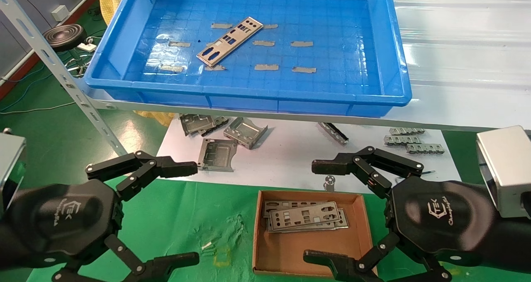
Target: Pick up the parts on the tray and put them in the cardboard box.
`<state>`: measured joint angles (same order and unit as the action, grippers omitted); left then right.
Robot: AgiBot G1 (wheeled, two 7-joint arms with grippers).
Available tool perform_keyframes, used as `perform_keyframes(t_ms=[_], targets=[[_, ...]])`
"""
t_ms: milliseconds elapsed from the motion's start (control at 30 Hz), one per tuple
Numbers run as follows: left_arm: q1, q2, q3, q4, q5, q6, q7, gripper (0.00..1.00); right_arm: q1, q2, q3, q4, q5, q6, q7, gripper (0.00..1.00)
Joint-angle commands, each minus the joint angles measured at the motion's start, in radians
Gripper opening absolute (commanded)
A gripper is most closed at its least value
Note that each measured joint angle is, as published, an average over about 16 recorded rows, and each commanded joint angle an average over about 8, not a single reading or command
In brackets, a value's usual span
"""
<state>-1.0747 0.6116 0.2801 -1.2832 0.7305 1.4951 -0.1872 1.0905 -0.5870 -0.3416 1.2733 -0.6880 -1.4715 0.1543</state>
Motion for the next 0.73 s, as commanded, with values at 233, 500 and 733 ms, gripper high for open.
perform_keyframes(t_ms=[233, 500, 733], targets=[[0.000, 0.000, 0.000, 0.000, 0.000, 0.000, 0.000, 1.00, 0.000, 0.000, 0.000, 0.000, 0.000, 0.000, 0.000, 1.00], [0.000, 0.000, 0.000, 0.000, 0.000, 0.000, 0.000, 1.00, 0.000, 0.000, 0.000, 0.000, 0.000, 0.000, 0.000, 1.00], [0.000, 0.000, 0.000, 0.000, 0.000, 0.000, 0.000, 1.00, 0.000, 0.000, 0.000, 0.000, 0.000, 0.000, 0.000, 1.00]])
